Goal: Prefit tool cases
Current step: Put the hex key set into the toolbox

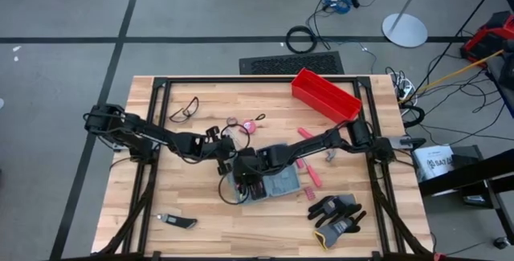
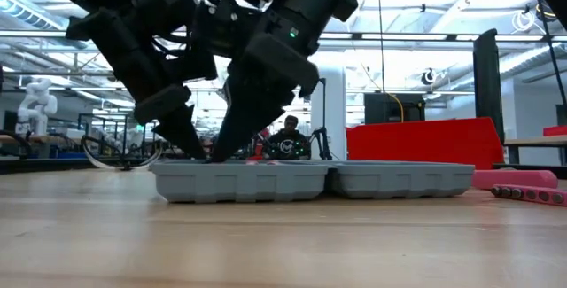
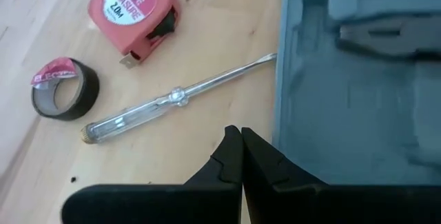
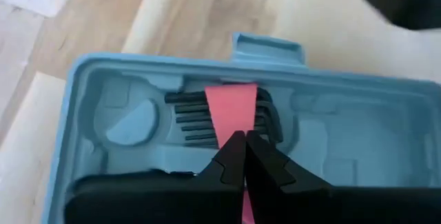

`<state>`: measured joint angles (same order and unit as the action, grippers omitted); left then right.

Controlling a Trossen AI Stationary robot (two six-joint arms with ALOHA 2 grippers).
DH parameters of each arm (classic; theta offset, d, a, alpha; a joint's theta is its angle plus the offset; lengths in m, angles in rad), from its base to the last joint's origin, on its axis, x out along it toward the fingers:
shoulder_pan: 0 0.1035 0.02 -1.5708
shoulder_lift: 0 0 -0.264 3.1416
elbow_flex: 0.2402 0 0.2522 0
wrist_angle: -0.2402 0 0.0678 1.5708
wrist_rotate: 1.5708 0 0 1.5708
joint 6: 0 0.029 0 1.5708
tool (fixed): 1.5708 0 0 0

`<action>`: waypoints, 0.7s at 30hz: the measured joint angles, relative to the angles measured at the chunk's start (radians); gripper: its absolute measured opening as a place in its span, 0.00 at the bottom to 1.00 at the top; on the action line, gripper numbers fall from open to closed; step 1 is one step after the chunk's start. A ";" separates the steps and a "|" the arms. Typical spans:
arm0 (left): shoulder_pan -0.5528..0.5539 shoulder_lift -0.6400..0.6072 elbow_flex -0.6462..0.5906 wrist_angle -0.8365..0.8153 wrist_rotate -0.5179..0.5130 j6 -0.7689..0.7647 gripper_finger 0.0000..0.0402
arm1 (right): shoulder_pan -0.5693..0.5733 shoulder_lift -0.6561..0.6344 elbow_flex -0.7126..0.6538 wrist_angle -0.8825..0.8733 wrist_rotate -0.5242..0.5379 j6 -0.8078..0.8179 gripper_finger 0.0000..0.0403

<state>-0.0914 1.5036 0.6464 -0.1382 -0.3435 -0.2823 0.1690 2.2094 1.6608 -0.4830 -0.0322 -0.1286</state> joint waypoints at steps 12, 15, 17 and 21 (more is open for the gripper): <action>-0.003 0.000 0.000 0.043 0.002 -0.034 0.00 | 0.001 0.051 0.005 0.067 -0.133 0.033 0.00; -0.003 0.000 0.000 0.054 0.002 -0.029 0.00 | -0.004 0.054 0.004 0.067 -0.136 0.011 0.00; -0.003 0.000 0.000 0.049 0.001 -0.026 0.00 | -0.004 0.052 0.003 0.069 -0.138 0.005 0.00; 0.000 0.000 0.001 0.040 -0.001 -0.026 0.00 | -0.004 0.008 -0.003 0.035 -0.072 -0.023 0.00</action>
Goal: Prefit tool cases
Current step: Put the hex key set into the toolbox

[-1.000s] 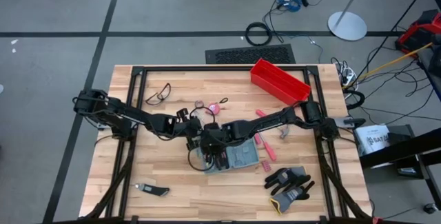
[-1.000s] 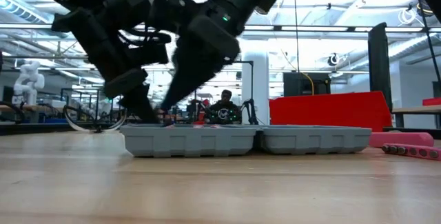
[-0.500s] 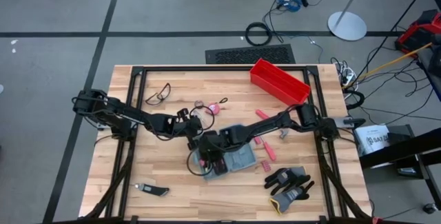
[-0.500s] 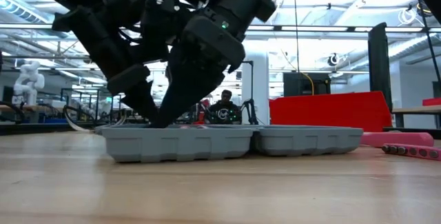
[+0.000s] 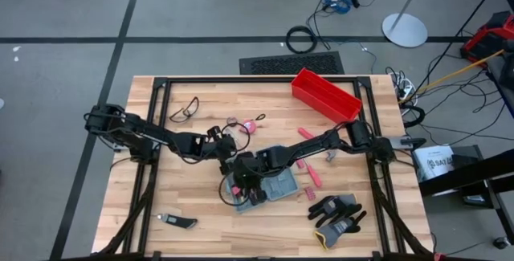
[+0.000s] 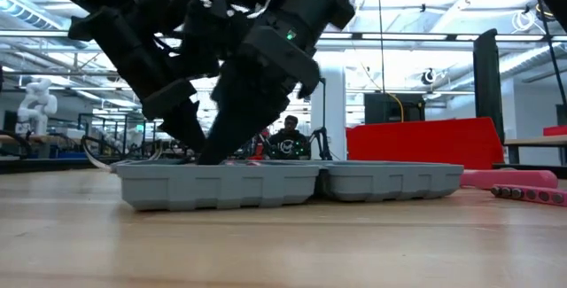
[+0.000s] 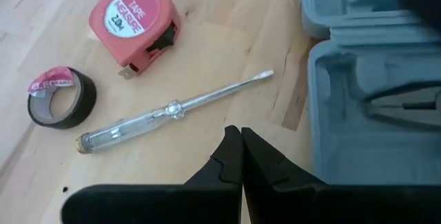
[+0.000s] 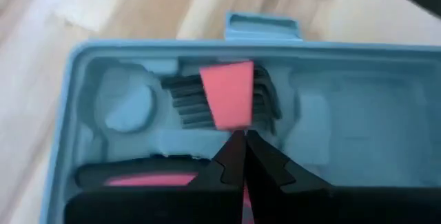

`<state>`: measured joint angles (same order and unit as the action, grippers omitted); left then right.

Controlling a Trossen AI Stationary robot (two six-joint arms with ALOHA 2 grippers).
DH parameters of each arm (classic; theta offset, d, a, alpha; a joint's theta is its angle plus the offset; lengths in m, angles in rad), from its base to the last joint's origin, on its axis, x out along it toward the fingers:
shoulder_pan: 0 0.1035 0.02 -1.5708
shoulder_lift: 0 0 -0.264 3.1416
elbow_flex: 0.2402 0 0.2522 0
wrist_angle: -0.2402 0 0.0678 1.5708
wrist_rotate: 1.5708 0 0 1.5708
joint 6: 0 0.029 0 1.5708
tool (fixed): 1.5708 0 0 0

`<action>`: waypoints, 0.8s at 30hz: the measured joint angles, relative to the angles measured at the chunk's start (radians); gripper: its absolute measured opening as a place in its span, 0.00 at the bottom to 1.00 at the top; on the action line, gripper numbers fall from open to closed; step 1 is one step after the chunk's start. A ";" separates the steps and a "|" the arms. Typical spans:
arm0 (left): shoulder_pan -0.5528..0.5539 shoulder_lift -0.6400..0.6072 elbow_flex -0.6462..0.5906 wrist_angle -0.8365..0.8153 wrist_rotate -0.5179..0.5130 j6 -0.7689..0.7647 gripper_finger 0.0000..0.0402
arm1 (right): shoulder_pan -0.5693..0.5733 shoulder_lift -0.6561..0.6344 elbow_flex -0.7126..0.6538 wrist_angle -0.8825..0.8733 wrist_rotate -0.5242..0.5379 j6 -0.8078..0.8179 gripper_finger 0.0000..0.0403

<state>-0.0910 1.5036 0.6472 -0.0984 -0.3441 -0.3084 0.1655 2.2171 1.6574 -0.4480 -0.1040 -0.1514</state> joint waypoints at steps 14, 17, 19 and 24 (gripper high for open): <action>0.000 0.000 0.000 -0.025 -0.009 0.000 0.00 | -0.002 -0.014 0.002 0.099 0.007 -0.007 0.00; 0.000 0.000 0.000 -0.062 -0.019 0.001 0.00 | -0.002 0.005 0.002 0.091 0.006 0.014 0.00; 0.000 0.000 0.000 -0.084 -0.032 0.000 0.00 | -0.003 0.014 0.002 0.097 -0.002 0.025 0.00; 0.000 0.000 0.000 -0.145 -0.033 0.000 0.00 | -0.005 0.061 0.011 0.115 -0.070 0.079 0.00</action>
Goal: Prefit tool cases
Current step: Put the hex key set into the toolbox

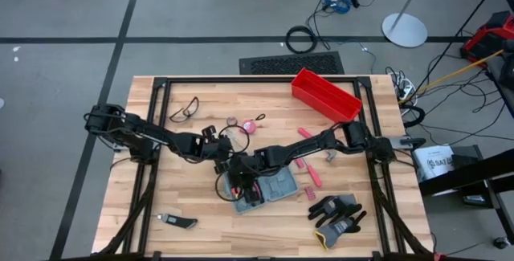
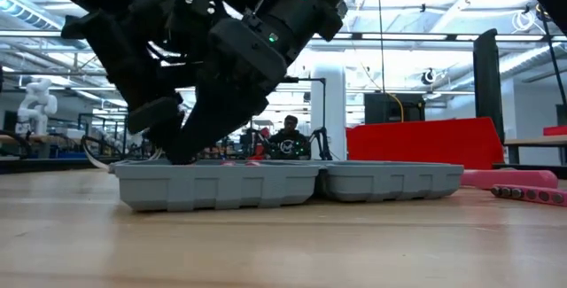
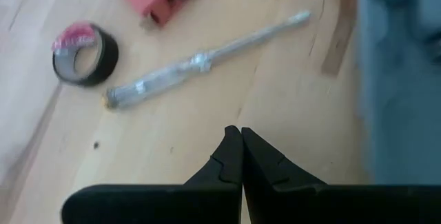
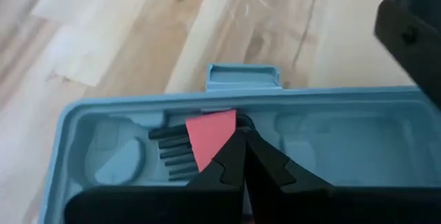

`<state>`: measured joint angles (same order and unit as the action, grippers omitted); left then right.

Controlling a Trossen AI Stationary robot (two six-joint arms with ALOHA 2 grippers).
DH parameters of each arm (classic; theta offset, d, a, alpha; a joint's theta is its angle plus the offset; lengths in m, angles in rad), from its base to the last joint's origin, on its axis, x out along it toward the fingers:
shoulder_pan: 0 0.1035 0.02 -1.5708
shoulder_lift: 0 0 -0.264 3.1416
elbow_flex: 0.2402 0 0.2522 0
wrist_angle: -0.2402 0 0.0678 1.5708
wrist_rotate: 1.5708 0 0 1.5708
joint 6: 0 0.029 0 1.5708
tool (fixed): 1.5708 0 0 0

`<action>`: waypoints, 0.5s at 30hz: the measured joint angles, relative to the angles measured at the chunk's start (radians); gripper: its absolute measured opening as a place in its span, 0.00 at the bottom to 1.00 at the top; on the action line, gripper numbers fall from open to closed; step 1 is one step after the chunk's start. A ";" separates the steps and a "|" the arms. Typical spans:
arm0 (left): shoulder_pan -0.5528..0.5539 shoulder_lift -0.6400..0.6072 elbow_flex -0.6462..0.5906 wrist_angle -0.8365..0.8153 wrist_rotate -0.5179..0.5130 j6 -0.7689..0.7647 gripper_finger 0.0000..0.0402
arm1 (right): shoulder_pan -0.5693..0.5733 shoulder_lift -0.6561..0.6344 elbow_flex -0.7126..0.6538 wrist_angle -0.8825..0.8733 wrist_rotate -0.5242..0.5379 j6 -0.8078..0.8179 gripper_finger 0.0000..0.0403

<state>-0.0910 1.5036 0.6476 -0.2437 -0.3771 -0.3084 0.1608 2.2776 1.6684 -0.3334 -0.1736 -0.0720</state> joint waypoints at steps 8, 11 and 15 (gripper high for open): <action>0.000 0.000 0.000 -0.059 -0.017 0.000 0.00 | -0.004 0.015 -0.002 0.002 -0.025 0.013 0.00; 0.000 0.000 0.000 -0.059 -0.020 0.000 0.00 | -0.002 -0.013 -0.005 0.008 0.006 -0.026 0.00; 0.003 -0.012 0.000 -0.060 -0.055 0.022 0.00 | -0.007 -0.079 -0.015 -0.071 0.026 -0.042 0.00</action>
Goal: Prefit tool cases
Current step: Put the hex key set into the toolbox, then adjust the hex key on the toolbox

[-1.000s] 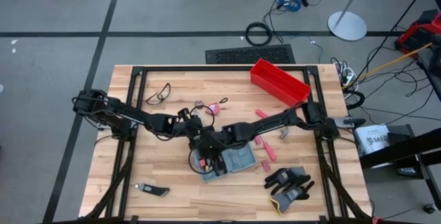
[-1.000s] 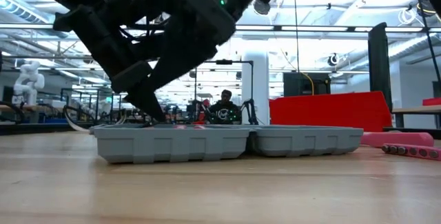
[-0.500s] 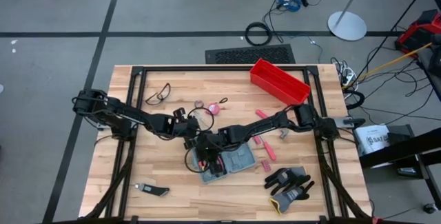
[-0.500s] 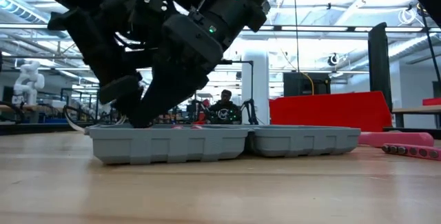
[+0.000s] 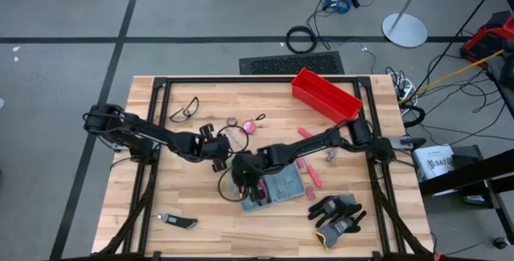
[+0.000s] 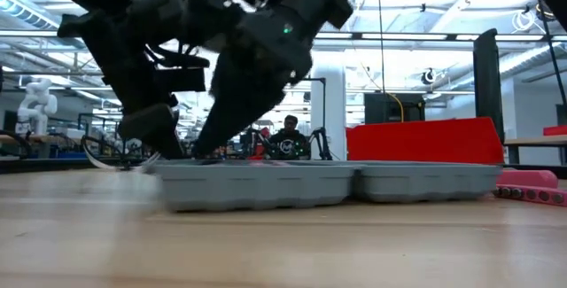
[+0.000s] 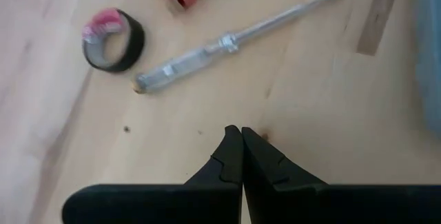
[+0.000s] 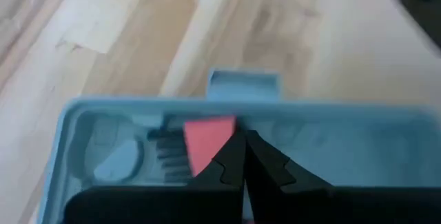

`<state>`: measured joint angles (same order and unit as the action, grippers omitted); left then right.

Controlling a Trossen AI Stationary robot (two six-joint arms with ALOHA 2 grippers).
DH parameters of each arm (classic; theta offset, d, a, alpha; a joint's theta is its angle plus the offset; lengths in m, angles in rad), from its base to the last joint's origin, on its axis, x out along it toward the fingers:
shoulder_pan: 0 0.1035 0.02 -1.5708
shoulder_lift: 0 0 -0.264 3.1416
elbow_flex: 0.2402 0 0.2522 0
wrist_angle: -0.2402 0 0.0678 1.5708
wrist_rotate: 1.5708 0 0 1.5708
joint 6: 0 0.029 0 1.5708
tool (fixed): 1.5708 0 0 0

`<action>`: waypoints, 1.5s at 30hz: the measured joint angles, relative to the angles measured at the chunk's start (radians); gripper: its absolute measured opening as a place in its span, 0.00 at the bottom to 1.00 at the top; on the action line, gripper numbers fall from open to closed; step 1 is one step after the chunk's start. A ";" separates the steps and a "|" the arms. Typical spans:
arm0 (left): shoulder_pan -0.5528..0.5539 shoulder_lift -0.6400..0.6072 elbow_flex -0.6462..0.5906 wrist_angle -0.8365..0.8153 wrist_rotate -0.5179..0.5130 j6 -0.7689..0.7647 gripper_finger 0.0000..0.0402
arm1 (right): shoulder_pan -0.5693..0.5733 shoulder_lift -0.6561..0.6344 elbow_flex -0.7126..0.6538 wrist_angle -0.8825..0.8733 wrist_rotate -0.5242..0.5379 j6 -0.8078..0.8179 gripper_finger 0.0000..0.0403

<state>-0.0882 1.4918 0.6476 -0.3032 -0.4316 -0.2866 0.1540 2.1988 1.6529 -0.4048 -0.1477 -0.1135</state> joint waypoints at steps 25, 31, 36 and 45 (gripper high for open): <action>0.305 -0.380 0.008 0.327 -0.028 0.603 0.00 | -0.255 -0.402 0.057 -0.440 0.208 -0.170 0.00; 0.335 -0.377 0.008 0.254 0.174 0.634 0.00 | -0.287 -0.396 0.057 -0.448 0.105 -0.062 0.00; 0.371 -0.303 0.008 0.193 0.562 0.559 0.00 | -0.295 -0.334 0.057 -0.547 -0.269 0.058 0.00; 0.420 -0.122 0.011 0.285 0.555 0.539 0.00 | -0.262 -0.198 0.057 -0.564 -0.223 0.162 0.00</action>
<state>0.3315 1.3697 0.6590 -0.0182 0.1234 0.2525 -0.1079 2.0011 1.7096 -0.9691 -0.3705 0.0480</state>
